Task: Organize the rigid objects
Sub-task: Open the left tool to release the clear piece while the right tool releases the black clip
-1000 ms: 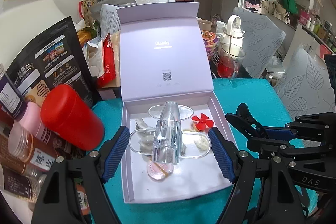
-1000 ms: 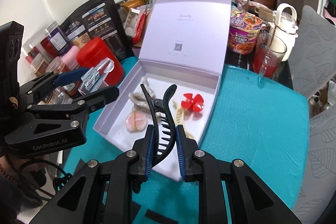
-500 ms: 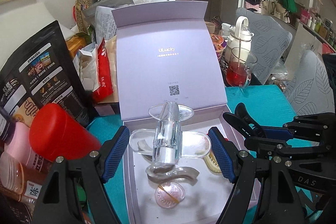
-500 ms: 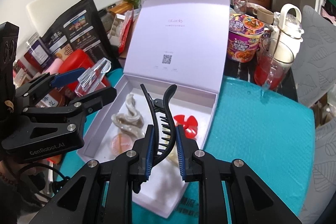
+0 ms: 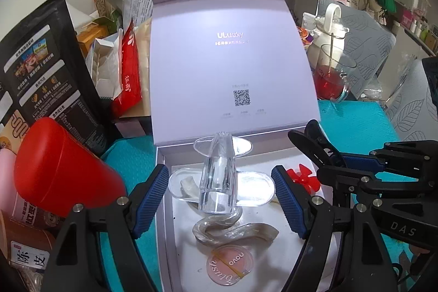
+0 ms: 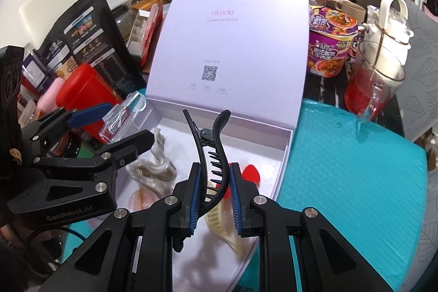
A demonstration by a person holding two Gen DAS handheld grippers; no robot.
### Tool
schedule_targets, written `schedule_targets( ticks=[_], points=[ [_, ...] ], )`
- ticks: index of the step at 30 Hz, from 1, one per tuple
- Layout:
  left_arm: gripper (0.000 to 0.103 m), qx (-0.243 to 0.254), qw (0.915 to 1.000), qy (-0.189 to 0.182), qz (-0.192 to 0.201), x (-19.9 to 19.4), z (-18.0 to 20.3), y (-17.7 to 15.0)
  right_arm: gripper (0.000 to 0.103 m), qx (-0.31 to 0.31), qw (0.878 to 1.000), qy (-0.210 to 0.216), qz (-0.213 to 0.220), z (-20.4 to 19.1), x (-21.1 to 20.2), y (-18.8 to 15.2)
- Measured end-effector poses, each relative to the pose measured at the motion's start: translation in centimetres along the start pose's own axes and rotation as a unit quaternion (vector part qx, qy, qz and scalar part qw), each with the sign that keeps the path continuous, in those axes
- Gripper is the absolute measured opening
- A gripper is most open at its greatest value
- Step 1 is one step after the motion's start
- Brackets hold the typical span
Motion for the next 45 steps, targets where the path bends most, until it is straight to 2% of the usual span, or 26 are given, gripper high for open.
schedule_targets(
  ticks=[9, 19, 25, 28, 38, 45],
  points=[
    [0.077, -0.014, 0.9995, 0.001, -0.029, 2.0, -0.3, -0.9, 0.02, 0.002, 1.0, 0.004, -0.011, 0.2, 2.2, -0.1],
    [0.077, -0.021, 0.9988, 0.002, -0.043, 2.9, -0.2, -1.2, 0.021, 0.0, 1.0, -0.004, -0.017, 0.3, 3.0, -0.3],
    [0.078, -0.043, 0.9961, 0.007, -0.076, 3.8, -0.6, -1.6, 0.024, 0.001, 1.0, -0.003, -0.016, 0.2, 2.7, -0.3],
    [0.078, -0.049, 0.996, 0.01, -0.075, 3.6, -0.8, -1.6, 0.027, 0.004, 1.0, -0.002, -0.015, 0.3, 2.4, -0.3],
    [0.078, -0.052, 0.9966, 0.011, -0.063, 1.9, -0.3, -1.0, 0.027, 0.002, 1.0, -0.003, -0.002, 0.2, 0.6, 0.0],
    [0.078, -0.05, 0.9978, 0.015, -0.042, -0.9, 0.2, 0.0, 0.027, -0.006, 1.0, -0.005, 0.015, -0.3, -1.8, 0.5]
  ],
)
Point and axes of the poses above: each gripper's, at about its wrist camera, not at the fingertips, and x roughly the way its jaws point, z to its right, y to its top, the point moved 3 cm from there along x, roughly the way its jaws point, and after that the axes turned 4 degrees about z, right-handed, at the moved point
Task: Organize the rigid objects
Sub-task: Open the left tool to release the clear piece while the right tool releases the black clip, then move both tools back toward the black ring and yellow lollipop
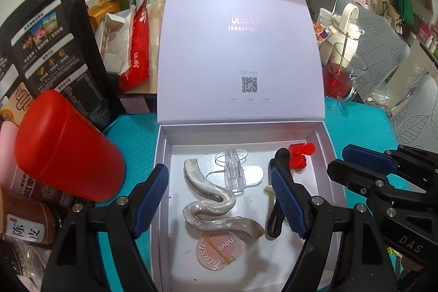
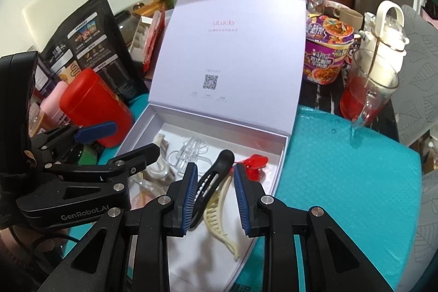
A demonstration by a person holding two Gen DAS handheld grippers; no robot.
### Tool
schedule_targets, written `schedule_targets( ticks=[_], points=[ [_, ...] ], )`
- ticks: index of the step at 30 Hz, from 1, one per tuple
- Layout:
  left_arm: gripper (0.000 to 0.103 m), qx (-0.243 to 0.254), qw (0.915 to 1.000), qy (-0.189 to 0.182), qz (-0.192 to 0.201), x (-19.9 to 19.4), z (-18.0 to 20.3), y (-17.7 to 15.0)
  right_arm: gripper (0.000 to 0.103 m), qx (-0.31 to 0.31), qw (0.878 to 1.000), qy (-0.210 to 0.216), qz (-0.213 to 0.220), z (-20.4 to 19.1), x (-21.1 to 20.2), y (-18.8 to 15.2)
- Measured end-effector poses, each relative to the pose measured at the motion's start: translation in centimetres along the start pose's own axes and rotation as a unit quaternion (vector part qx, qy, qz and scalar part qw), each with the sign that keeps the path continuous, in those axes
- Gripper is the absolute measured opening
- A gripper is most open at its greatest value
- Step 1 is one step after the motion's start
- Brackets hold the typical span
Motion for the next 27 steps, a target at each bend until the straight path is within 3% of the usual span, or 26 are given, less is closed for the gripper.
schedule_targets(
  ticks=[13, 27],
  points=[
    [0.078, -0.005, 0.999, 0.011, 0.043, -6.6, 1.3, 0.3, 0.027, -0.018, 0.999, 0.001, 0.039, -1.2, -6.2, 0.3],
    [0.078, 0.0, 0.9964, 0.014, 0.083, -13.9, 4.6, -1.0, 0.027, -0.025, 0.996, -0.004, 0.08, -1.9, -13.7, -2.1]
  ],
)
Point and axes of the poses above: each gripper's, at about its wrist camera, not at the fingertips, and x roughly the way its jaws point, z to its right, y to its top, the point moved 3 cm from there along x, roughly the way its jaws point, and after that the axes turned 4 degrees about z, right-handed, at the moved point
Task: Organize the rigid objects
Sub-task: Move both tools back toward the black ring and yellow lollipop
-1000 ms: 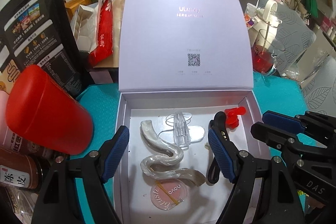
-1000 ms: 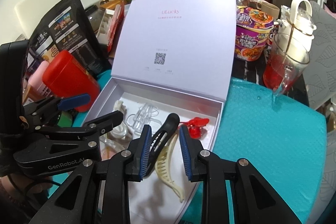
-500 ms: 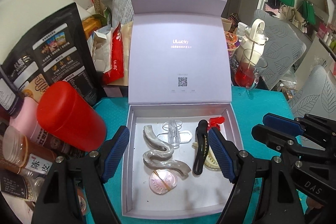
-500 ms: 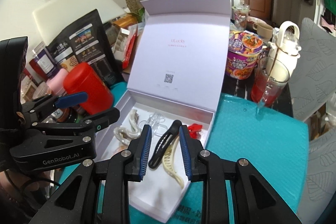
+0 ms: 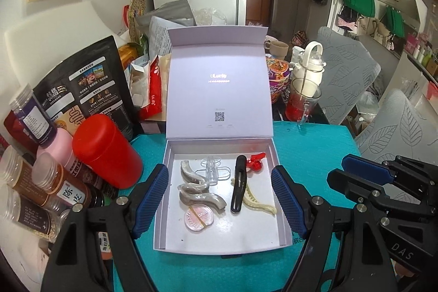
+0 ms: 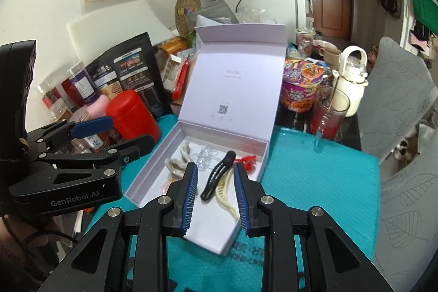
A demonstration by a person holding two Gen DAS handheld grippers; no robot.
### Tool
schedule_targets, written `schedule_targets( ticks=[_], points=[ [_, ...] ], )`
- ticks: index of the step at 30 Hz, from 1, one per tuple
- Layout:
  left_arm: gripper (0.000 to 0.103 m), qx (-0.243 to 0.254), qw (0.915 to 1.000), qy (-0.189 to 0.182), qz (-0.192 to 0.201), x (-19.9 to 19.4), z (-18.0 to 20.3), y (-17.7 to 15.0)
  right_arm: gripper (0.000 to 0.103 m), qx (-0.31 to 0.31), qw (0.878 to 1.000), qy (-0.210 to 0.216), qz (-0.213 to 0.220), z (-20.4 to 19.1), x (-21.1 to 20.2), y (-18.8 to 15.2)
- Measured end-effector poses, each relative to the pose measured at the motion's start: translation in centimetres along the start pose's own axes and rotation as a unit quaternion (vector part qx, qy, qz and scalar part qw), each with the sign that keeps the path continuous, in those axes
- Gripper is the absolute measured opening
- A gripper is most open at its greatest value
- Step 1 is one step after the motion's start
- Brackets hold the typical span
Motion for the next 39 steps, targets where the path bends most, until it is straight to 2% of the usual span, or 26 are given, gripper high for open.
schedule_targets(
  ticks=[7, 21, 39],
  points=[
    [0.078, 0.003, 0.9999, -0.002, 0.015, -3.2, 2.1, -0.8, 0.027, -0.001, 1.0, -0.004, 0.013, 0.2, -3.8, -1.5],
    [0.078, -0.012, 0.9998, 0.008, 0.012, -8.1, 7.1, -4.7, 0.029, -0.013, 1.0, 0.003, 0.018, 2.0, -10.3, -5.6],
    [0.078, -0.05, 0.9986, 0.019, -0.002, -11.7, 15.9, -9.6, 0.03, -0.03, 0.999, 0.026, 0.001, 7.4, -17.1, -11.1]
  ],
)
Point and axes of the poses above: each gripper's, at about its wrist camera, not at the fingertips, and x roughly the way its jaws point, z to its right, y to its top, the point moved 3 cm from there along x, roughly the way its jaws point, and after that the axes turned 4 degrees about z, right-handed, at the moved point
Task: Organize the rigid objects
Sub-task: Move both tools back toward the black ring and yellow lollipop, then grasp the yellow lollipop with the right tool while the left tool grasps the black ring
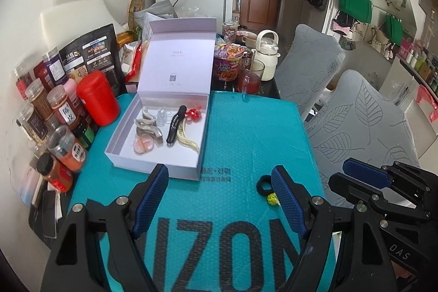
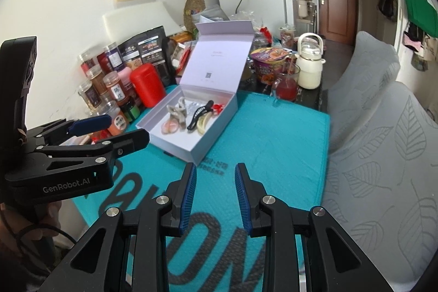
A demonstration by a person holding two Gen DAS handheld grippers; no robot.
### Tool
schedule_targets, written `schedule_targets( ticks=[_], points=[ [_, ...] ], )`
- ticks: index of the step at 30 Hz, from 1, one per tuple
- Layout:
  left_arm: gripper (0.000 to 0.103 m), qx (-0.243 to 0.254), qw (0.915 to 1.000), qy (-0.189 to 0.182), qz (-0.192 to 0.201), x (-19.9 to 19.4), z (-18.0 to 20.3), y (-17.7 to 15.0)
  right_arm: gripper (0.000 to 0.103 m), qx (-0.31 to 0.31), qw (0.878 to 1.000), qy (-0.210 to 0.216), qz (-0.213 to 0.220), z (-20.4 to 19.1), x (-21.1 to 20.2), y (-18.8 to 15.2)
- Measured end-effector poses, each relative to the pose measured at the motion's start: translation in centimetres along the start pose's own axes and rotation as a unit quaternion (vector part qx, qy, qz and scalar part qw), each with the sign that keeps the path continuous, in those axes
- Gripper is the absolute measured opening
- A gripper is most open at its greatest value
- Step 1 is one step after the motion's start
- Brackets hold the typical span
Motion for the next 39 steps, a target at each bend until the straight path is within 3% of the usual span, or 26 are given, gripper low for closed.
schedule_targets(
  ticks=[13, 21, 26, 31, 39],
  points=[
    [0.078, 0.003, 0.9997, -0.009, -0.021, 1.5, 4.4, -3.3, 0.034, 0.012, 0.999, -0.012, -0.029, 4.2, -1.3, -4.0],
    [0.078, 0.023, 0.9981, -0.022, -0.054, 4.4, 5.1, -4.6, 0.035, 0.028, 0.998, -0.028, -0.058, 5.7, 0.7, -6.2],
    [0.078, 0.03, 0.9963, -0.034, -0.074, 6.3, 5.0, -5.4, 0.04, 0.05, 0.996, -0.026, -0.073, 6.5, 2.1, -7.3],
    [0.078, 0.043, 0.9935, -0.046, -0.095, 8.6, 4.5, -6.1, 0.052, 0.071, 0.993, -0.02, -0.091, 6.7, 4.2, -8.4],
    [0.078, 0.06, 0.991, -0.047, -0.11, 11.8, 3.1, -6.5, 0.057, 0.088, 0.99, -0.019, -0.112, 6.5, 8.0, -9.8]
  ],
)
Point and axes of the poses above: each gripper's, at about its wrist camera, not at the fingertips, and x roughly the way its jaws point, z to its right, y to its top, the point moved 3 cm from there along x, roughly the way its jaws point, and after that the axes turned 4 degrees about z, right-handed, at the moved point
